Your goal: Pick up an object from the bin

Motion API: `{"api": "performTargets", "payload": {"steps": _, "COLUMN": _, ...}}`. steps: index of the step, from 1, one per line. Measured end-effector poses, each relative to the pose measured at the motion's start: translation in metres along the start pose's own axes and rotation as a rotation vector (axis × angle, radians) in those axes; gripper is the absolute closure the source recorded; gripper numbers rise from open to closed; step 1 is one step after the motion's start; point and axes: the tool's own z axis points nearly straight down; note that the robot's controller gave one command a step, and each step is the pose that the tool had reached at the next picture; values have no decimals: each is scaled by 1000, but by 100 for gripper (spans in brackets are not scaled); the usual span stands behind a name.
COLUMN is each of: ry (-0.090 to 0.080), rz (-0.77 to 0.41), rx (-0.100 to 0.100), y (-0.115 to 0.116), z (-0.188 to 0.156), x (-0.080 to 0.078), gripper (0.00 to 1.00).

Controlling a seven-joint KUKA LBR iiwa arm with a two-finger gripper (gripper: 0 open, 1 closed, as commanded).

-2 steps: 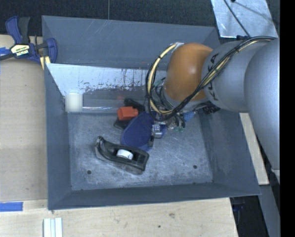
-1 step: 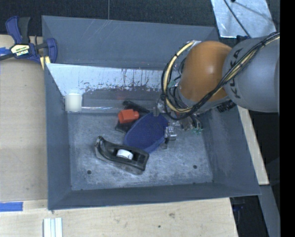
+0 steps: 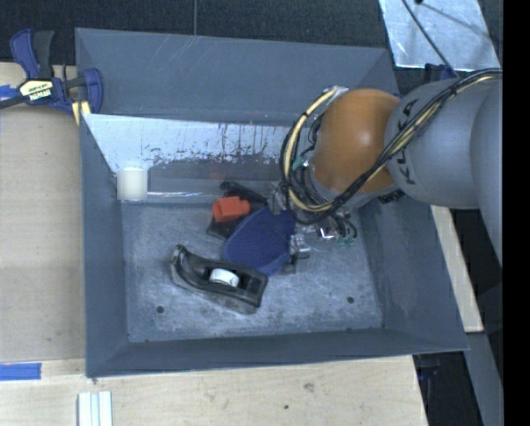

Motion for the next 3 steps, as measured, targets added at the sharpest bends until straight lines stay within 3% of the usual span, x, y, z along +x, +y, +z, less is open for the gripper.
{"api": "performTargets", "payload": {"steps": 1, "ry": -5, "rz": 1, "rx": 1, "y": -1, "z": -4, "x": -2, "gripper": 100}}
{"api": "performTargets", "payload": {"steps": 2, "ry": 3, "rz": -14, "rx": 0, "y": -9, "z": -126, "x": 15, "gripper": 100}}
{"api": "performTargets", "payload": {"steps": 3, "ry": 4, "rz": -461, "rx": -1, "y": -27, "z": -190, "x": 6, "gripper": 100}}
